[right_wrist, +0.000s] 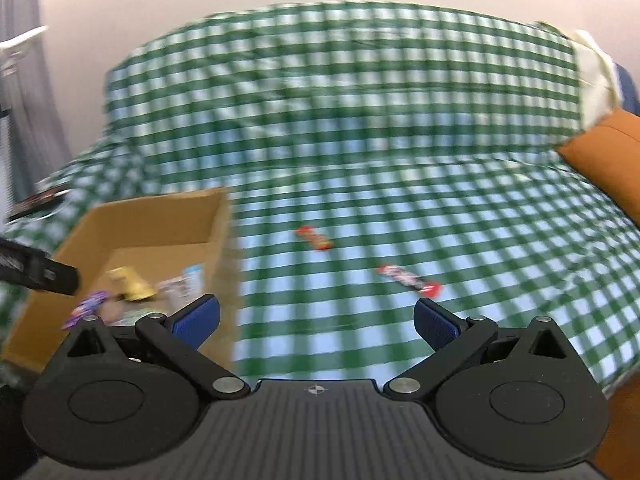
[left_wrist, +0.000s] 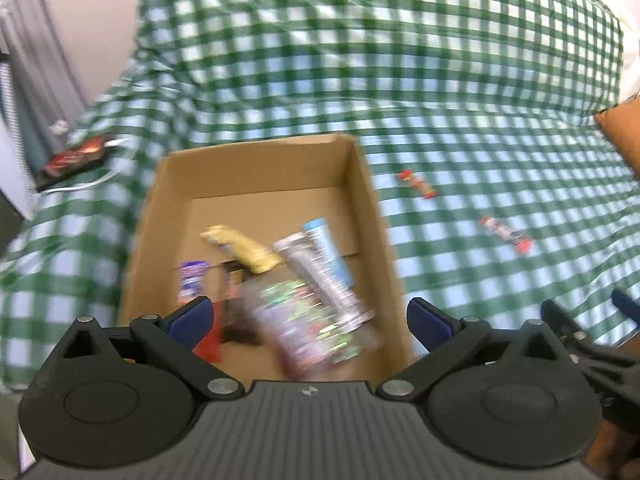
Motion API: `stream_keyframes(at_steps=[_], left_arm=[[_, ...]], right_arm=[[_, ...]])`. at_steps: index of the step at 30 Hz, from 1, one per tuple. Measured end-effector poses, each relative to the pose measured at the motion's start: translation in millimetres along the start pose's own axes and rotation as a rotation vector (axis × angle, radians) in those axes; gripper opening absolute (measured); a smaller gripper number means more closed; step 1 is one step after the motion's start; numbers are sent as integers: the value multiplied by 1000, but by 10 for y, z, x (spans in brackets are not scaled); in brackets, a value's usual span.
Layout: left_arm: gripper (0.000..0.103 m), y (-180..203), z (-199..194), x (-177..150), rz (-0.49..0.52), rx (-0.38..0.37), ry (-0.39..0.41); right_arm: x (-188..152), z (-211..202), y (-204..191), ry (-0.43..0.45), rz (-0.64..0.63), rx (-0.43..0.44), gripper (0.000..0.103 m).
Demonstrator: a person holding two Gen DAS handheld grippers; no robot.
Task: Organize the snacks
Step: 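Lift both grippers away from the box, then grasp the red-wrapped candy with the left gripper while the right gripper grasps the red Nescafe stick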
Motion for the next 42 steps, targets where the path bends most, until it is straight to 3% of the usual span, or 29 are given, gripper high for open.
stream_keyframes(at_steps=[5, 13, 19, 25, 28, 32, 42], left_arm=[[103, 623, 400, 525, 14, -64, -46], [103, 1675, 1684, 1123, 34, -50, -208], [103, 2067, 2629, 1387, -32, 2, -290], [103, 2161, 3278, 1395, -104, 48, -377], [103, 2167, 3462, 1297, -121, 34, -394], [103, 2187, 3460, 1291, -92, 23, -323], [103, 2122, 3505, 1324, -94, -5, -364]], right_arm=[[94, 455, 636, -5, 3, -66, 103], [121, 1618, 1371, -78, -71, -75, 103], [-21, 2354, 1777, -159, -64, -75, 103], [-252, 2706, 1827, -208, -149, -37, 103], [-333, 2724, 1912, -153, -88, 8, 103], [-337, 2729, 1965, -127, -54, 37, 103], [-306, 2745, 1738, -145, -160, -18, 102]])
Point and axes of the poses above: each gripper's, at about its wrist camera, not at the fingertips, and z roughly the way its jaws point, y to its right, x to its top, the point moved 6 cm from there along z, roughly the way its jaws point, and after that the axes turned 9 degrees about x, right-handed, at the moved point
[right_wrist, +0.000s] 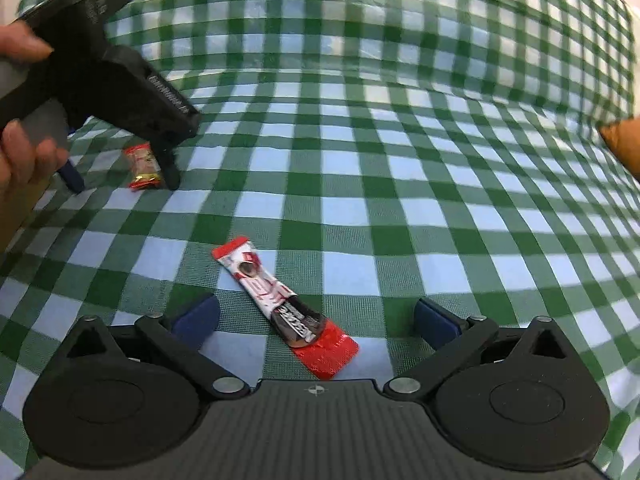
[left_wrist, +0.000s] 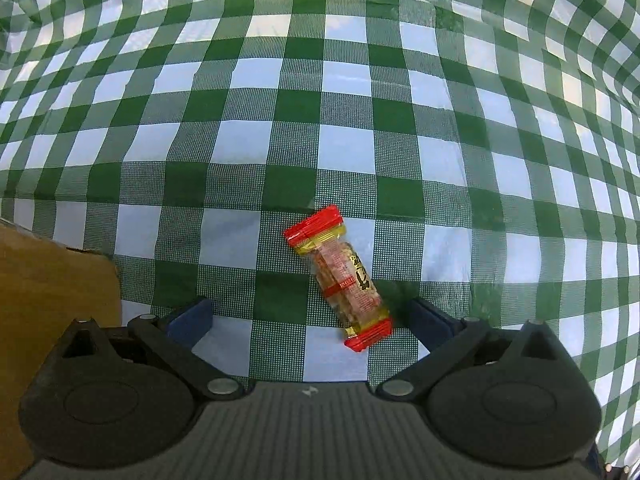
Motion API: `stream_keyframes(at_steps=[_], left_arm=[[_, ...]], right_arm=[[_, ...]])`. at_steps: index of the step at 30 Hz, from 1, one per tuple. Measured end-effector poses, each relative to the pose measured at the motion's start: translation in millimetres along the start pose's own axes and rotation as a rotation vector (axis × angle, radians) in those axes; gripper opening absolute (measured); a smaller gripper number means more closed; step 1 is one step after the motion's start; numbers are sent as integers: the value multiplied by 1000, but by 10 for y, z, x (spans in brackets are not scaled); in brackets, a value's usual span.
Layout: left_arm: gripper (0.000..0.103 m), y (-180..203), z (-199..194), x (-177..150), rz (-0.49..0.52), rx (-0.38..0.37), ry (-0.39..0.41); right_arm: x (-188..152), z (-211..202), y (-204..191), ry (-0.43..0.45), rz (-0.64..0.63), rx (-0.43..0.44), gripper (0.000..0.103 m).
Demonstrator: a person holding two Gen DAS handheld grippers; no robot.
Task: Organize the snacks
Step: 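Grasp the red-wrapped candy with the left gripper while the right gripper grasps the red Nescafe stick, then carry the candy over the box with the left gripper and release it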
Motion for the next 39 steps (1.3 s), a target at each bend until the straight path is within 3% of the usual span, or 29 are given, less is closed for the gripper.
stream_keyframes(at_steps=[2, 4, 5, 6, 7, 9, 14, 17, 23, 28, 35, 39], left_arm=[[98, -62, 1, 42, 3, -10, -10], [81, -138, -57, 84, -12, -6, 3], [57, -247, -169, 150, -19, -13, 14], [24, -270, -214, 172, -22, -30, 21], [24, -292, -240, 188, -24, -59, 14], [24, -350, -313, 209, -38, -94, 15], [24, -452, -607, 163, -3, -113, 84], [24, -399, -862, -9, 27, -136, 126], [24, -654, -1563, -543, 96, -203, 234], [24, -1125, -2125, -1107, 121, -204, 311], [24, -1946, -2656, -1865, 87, -163, 362], [24, -2512, -2825, -2282, 45, -92, 374]], right_arm=[[3, 18, -2, 2, 6, 21, 97], [23, -18, -7, 24, 24, 46, 64], [32, -34, -16, 31, 16, 35, 53], [40, -39, -23, 33, 12, 29, 35], [46, -46, -31, 32, 11, 18, 21], [73, -47, -36, 25, 9, -8, 17], [263, -256, -89, 78, 49, -15, 16], [388, -471, -159, 118, 74, -8, 16], [536, -1149, -309, 193, 210, 28, 16], [499, -1806, -556, 233, 301, 78, 17], [386, -2436, -1255, 216, 242, 151, 17], [291, -2675, -1715, 195, 192, 220, 17]])
Point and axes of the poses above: each gripper's, at about its wrist camera, not at the fingertips, and z roughly the way its jaws point, y to its right, x to its top, the point moved 6 cm from there along z, roughly the way its jaws point, and after that the axes turned 9 degrees about x, right-handed, at the moved point
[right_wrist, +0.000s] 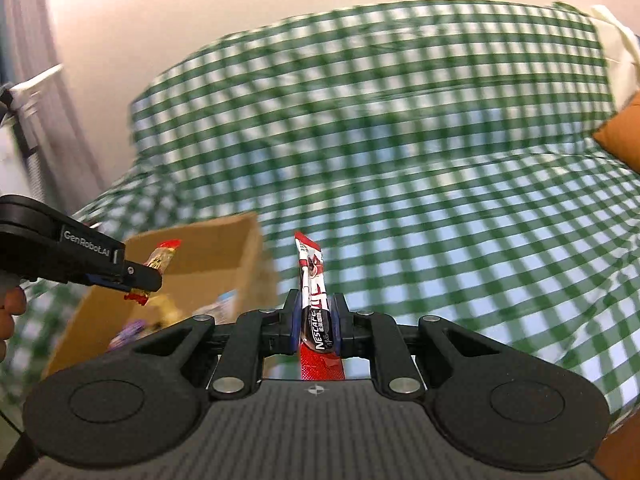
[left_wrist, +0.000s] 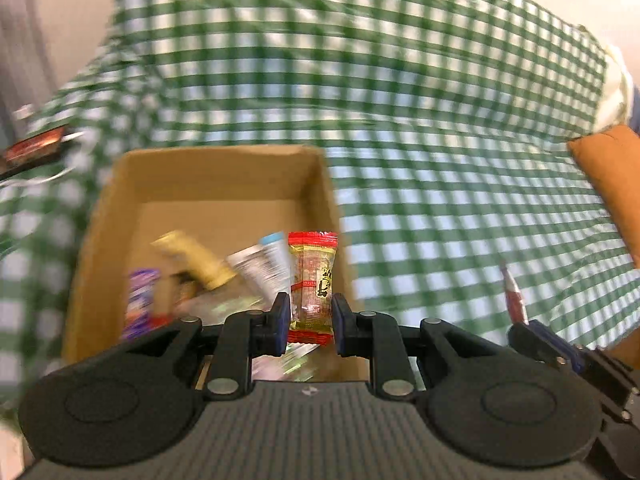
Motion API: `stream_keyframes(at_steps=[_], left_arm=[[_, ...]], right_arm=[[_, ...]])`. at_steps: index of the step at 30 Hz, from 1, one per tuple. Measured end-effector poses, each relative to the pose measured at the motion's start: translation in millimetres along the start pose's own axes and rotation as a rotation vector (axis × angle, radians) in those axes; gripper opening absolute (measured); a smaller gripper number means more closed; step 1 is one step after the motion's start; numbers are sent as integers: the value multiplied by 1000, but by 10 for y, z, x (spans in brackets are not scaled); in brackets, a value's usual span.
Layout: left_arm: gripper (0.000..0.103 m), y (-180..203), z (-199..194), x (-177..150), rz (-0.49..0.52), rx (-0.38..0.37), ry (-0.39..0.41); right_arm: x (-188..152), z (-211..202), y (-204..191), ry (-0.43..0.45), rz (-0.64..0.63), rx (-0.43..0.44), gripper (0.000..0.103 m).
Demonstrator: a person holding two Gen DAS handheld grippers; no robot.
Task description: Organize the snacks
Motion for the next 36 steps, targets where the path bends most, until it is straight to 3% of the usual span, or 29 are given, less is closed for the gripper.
stream_keyframes(at_steps=[5, 10, 11, 16, 17, 20, 29, 36], left_arm=[[24, -585, -268, -427, -27, 89, 5], [23, -998, -496, -795, -75, 135, 13], [19, -1044, -546, -846, -78, 142, 21], [16, -1205, -738, -1028, -107, 123, 45], [9, -1178, -724, -1014, -112, 117, 48], [0, -1215, -760, -1007, -130, 96, 66], [0, -1272, -464, -746, -168, 92, 36], [0, -1082, -144, -420, -165, 47, 1]], right_arm=[[-226, -116, -570, -63, -34, 73, 17], [-366, -229, -939, -83, -108, 83, 17], [-392, -249, -997, -88, -122, 88, 17], [-525, -331, -1262, -113, -184, 100, 17], [-538, -345, -1307, -115, -197, 101, 17], [-532, -371, -1369, -110, -220, 100, 17], [-395, -219, -1274, -108, -212, 75, 17], [-207, 64, -909, -87, -167, 1, 17]])
Point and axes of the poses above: each gripper's, at about its wrist camera, not at the fingertips, and z roughly the way its jaws point, y to its right, x to its top, the point moved 6 cm from there along z, roughly the way its jaws point, and after that the axes turned 9 degrees about x, right-handed, at the moved point
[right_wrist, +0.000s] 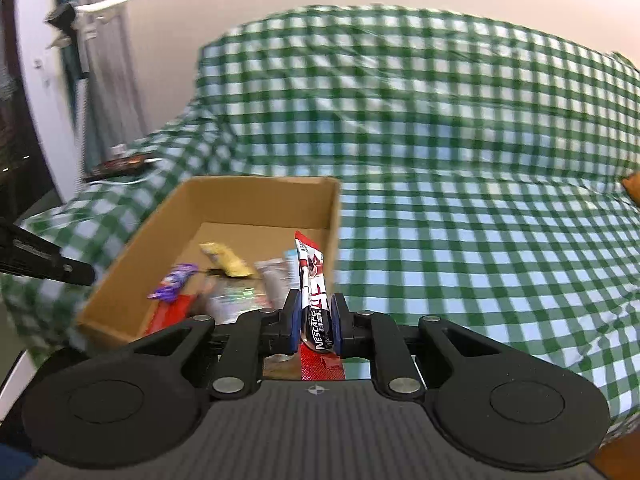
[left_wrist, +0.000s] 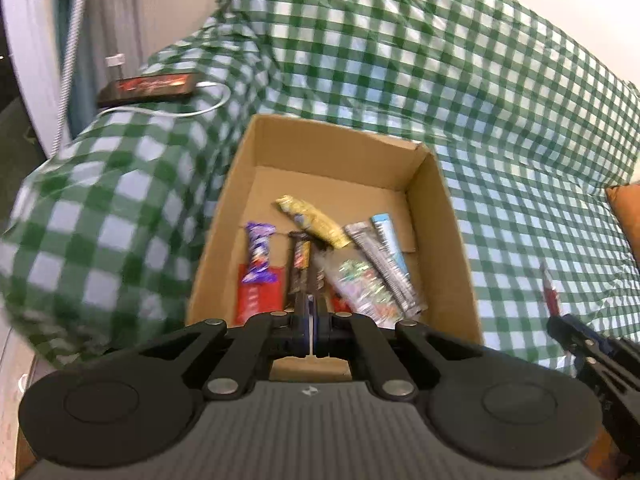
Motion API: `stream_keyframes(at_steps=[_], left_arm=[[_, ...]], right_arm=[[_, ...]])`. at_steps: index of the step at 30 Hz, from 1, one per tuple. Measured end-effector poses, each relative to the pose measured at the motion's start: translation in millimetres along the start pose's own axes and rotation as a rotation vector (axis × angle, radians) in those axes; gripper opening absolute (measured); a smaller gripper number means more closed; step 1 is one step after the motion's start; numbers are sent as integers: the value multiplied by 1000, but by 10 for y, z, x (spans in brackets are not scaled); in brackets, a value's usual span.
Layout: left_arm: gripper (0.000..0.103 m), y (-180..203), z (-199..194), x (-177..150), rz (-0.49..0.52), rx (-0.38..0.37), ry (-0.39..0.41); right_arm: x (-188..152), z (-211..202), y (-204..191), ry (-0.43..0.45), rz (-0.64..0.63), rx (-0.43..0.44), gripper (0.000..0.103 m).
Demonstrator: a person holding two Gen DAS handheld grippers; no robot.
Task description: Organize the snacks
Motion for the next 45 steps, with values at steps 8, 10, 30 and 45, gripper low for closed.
stream_keyframes(at_steps=[8, 10, 30, 45], left_arm=[[4, 386, 354, 427, 44, -5, -3], [14, 392, 446, 493, 43, 9, -8], [103, 2040, 1306, 964, 294, -117, 58], [103, 3663, 3315, 665, 197, 66, -63]], right_arm=[[-7, 416, 780, -34, 114, -114, 17], [-10, 541, 953, -41, 123, -141, 17], [-130, 1981, 2381, -46, 166, -329, 17], [-204, 2587, 3472, 73, 279, -284, 18]])
Point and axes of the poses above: each gripper's, at about its wrist camera, not at the fingertips, and z roughly the way its jaws point, y to its right, x to its top, the point moved 6 cm from there along z, roughly the way its jaws point, and after that the axes turned 9 degrees about x, right-handed, at the moved point
